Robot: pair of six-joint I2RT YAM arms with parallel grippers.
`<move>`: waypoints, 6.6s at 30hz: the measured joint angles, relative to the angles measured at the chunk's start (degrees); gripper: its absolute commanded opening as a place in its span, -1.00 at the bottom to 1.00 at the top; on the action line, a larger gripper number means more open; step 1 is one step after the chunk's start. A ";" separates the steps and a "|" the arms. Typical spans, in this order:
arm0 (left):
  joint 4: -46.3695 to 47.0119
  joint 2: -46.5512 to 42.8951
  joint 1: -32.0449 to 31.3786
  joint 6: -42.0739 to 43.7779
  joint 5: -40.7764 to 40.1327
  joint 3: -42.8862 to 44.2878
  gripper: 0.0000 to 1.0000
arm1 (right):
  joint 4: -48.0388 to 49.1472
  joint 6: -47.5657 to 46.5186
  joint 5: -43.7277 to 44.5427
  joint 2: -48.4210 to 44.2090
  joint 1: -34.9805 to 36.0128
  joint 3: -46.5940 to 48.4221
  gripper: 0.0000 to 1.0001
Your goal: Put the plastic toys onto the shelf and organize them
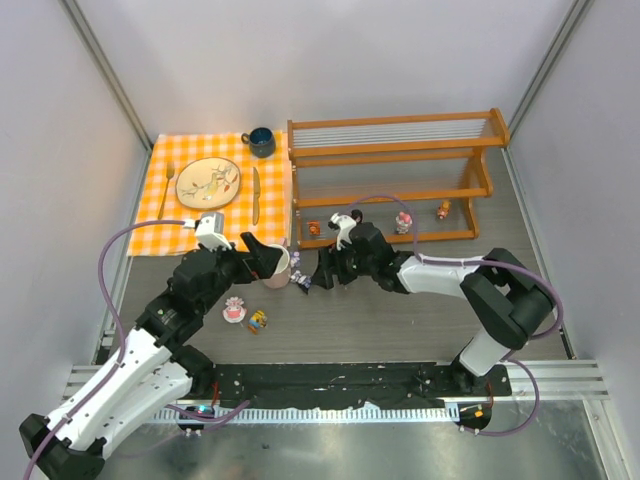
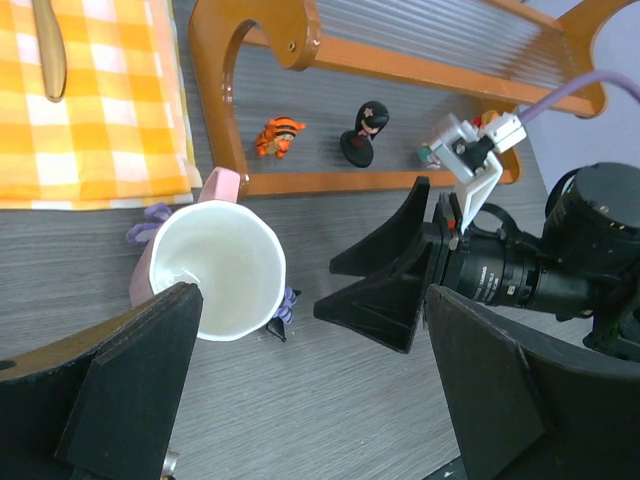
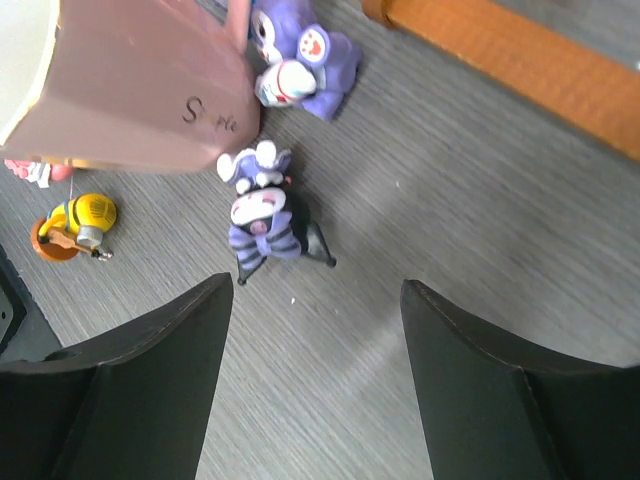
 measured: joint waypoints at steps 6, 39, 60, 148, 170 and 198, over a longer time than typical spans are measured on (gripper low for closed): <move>-0.02 1.53 0.00 0.17 0.00 0.00 1.00 | 0.57 -2.43 -2.01 3.04 0.00 3.19 0.49; 0.39 0.33 0.00 0.17 -0.07 0.00 1.00 | -1.79 -8.35 -4.37 14.05 5.35 12.48 -0.31; 2.01 3.61 -2.12 -0.28 9.60 2.93 0.70 | -11.26 -4.70 1.60 -19.34 7.76 -5.81 -0.98; 42.29 34.29 -21.49 -13.60 21.49 0.72 -1.00 | -21.24 3.61 12.17 -58.73 11.06 -14.45 0.16; 38.45 24.04 -22.82 -16.48 5.49 -5.60 -1.00 | -9.18 15.19 20.17 -69.07 10.86 -25.64 0.68; 52.74 27.15 -22.82 -19.45 1.29 -8.31 -1.00 | 24.90 34.42 20.00 -53.55 10.86 -33.94 -0.37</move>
